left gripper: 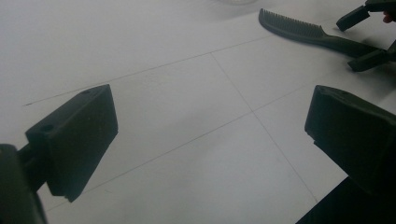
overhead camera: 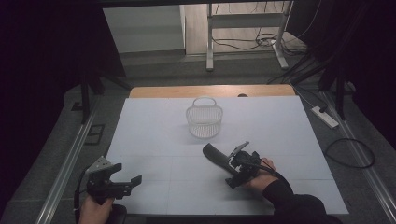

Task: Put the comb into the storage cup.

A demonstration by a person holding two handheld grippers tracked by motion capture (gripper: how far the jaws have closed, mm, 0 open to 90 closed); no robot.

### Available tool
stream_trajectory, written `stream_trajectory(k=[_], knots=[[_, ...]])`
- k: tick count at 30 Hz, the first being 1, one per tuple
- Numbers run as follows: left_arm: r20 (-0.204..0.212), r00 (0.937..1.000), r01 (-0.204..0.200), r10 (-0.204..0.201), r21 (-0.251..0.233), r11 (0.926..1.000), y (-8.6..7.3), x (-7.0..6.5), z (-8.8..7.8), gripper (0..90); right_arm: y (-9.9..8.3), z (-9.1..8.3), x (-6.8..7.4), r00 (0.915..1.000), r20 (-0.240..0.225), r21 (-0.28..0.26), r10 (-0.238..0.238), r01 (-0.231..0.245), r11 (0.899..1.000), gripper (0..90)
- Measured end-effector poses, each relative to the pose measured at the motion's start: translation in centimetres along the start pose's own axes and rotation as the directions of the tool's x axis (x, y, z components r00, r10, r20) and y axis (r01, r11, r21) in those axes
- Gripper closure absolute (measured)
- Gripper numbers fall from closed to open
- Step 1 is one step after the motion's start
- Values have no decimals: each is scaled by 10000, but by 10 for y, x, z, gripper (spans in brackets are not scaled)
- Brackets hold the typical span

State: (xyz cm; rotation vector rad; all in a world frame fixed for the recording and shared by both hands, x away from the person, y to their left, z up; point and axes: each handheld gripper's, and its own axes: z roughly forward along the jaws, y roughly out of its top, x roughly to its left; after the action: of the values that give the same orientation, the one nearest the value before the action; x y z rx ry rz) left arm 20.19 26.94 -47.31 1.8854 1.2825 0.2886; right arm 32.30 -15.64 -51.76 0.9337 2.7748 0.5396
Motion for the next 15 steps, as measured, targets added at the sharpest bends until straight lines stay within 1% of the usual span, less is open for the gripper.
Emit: stream_trajectory(k=[3,5,8,12,13,14,15], knots=[[0,10000,5,-5,-5,10000,0,0,0,32,0,-1,0,10000,-3,68,52,-52,10000,6],[5,10000,1,-1,1,10000,0,0,0,32,2,-3,2,10000,3,158,84,-84,9998,63],[4,10000,-9,9,3,10000,0,0,0,32,3,-8,4,9999,-100,158,-46,47,9999,207],[1,10000,-19,19,9,10000,0,0,0,32,5,-12,2,9999,-99,85,-14,15,10000,424],[-4,10000,-26,26,17,10000,0,0,0,32,5,-13,1,9999,-108,74,-73,74,9999,478],[-5,10000,-27,27,20,10000,0,0,0,32,5,-13,1,9999,-110,56,-119,120,9999,512],[-7,10000,-30,30,23,10000,0,0,0,32,5,-14,2,9998,-122,41,-142,142,9999,573]])
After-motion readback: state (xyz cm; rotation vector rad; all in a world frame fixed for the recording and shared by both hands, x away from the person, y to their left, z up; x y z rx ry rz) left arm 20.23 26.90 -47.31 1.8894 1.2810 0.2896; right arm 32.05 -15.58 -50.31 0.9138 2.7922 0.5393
